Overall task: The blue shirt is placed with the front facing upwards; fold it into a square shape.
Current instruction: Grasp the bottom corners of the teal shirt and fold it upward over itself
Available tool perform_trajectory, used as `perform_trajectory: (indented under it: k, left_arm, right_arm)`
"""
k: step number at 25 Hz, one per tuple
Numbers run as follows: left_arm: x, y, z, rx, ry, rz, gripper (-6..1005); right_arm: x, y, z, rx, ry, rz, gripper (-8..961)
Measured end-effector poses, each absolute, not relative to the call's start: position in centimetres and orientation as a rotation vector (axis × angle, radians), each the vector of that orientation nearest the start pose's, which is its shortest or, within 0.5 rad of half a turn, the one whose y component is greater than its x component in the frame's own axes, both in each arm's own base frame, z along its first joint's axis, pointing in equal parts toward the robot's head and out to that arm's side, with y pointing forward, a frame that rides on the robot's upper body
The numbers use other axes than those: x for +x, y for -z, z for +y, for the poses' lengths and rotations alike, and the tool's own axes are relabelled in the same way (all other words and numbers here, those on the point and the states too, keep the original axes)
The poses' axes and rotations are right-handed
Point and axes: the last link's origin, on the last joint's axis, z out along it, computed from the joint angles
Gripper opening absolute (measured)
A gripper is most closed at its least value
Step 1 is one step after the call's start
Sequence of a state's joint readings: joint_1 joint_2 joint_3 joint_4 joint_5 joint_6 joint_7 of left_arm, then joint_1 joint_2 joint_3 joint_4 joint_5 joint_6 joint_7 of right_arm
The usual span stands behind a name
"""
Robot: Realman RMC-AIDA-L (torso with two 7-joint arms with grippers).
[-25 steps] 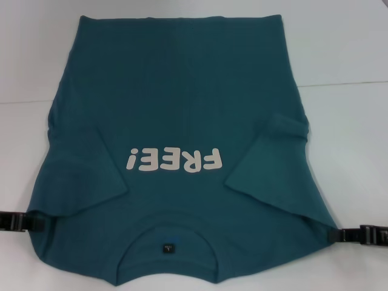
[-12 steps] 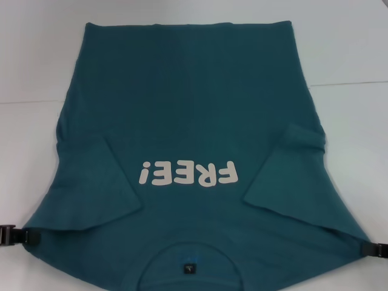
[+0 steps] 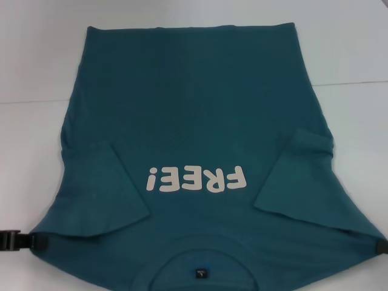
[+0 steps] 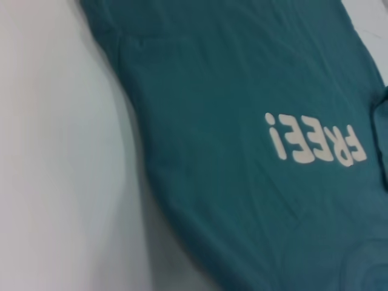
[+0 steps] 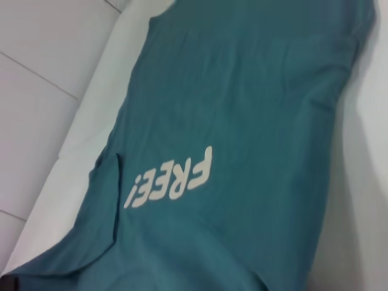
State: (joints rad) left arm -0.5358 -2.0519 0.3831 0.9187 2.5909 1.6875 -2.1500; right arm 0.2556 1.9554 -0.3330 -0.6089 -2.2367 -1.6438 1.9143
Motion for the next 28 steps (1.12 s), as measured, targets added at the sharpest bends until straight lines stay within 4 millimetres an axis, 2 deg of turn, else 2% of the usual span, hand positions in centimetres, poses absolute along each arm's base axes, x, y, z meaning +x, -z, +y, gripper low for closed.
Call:
perform_trajectory:
  k: [5,10,11,13,14,18,28]
  left_arm:
    - [-31.2,-6.2,32.7,-2.346,0.372,-1.605,22]
    - [-29.4,-5.3,35.7,-2.324,0.542,-1.546,22]
    - [-29.4,-5.3,35.7,-2.324,0.542,-1.546,22]
    - [-28.4,-4.9,37.7,-2.269,0.634,-1.508,23]
    - [-28.1,-4.8,38.1,-2.259,0.653,-1.498,23]
    - [-26.6,-4.5,40.9,-2.179,0.745,-1.444,21]
    - [-24.8,-3.8,44.1,-2.051,0.839,-1.384,22]
  right_arm:
    - [38.0,-7.1,25.0,-2.119,-0.763,1.646,31]
    - [36.5,-7.2,28.2,-2.132,-0.787,1.564,31]
    - [36.2,-7.1,29.0,-2.132,-0.783,1.546,31]
    - [35.6,-7.2,31.2,-2.114,-0.767,1.491,31]
    - [35.6,-7.2,31.2,-2.114,-0.767,1.491,31]
    - [34.6,-7.2,34.0,-2.087,-0.759,1.423,31]
    - [32.4,-7.2,40.1,-1.983,-0.692,1.287,30]
